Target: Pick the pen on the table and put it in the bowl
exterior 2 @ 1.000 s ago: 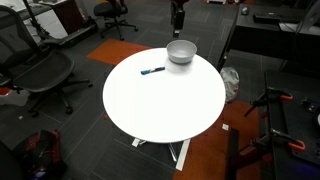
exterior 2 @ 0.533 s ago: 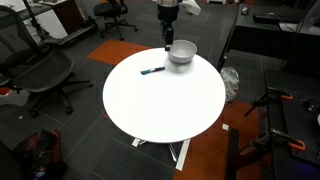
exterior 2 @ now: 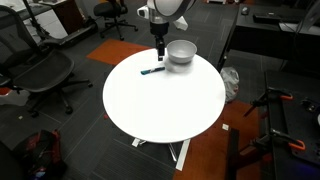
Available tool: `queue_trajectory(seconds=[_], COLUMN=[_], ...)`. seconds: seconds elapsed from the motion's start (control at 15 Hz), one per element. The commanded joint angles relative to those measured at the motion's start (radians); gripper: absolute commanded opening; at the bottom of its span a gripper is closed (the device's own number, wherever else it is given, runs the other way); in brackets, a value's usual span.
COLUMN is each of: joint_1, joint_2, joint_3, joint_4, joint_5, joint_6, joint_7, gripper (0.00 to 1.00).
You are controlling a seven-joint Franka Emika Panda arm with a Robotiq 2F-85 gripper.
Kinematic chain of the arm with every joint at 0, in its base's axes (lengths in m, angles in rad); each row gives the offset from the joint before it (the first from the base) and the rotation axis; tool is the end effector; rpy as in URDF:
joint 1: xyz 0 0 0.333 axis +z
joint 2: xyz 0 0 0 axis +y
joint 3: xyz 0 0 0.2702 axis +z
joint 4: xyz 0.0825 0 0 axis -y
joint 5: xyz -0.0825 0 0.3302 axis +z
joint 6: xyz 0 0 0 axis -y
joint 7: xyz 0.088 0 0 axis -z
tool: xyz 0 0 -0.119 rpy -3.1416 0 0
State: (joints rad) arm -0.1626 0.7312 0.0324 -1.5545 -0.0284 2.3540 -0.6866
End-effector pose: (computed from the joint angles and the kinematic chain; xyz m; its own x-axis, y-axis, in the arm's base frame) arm 0.6354 -0.0866 0.2124 0.8418 0.5371 0.0533 0.5354 -0.8435 0.0434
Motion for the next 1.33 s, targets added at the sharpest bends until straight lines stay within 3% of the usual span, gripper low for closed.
queue_trajectory(seconds=[0.0, 1.2, 1.27], joint_1=[-0.003, 0.004, 0.005], joint_2=[0.09, 0.338, 0.345], joint_3=[0.016, 0.026, 0.026], joint_4=[0.115, 0.404, 0.415], joint_5=[-0.03, -0.057, -0.057], joint_6=[-0.032, -0.124, -0.13], joint_7=[-0.02, -0.017, -0.017], gripper=[1.0, 1.0, 0.85])
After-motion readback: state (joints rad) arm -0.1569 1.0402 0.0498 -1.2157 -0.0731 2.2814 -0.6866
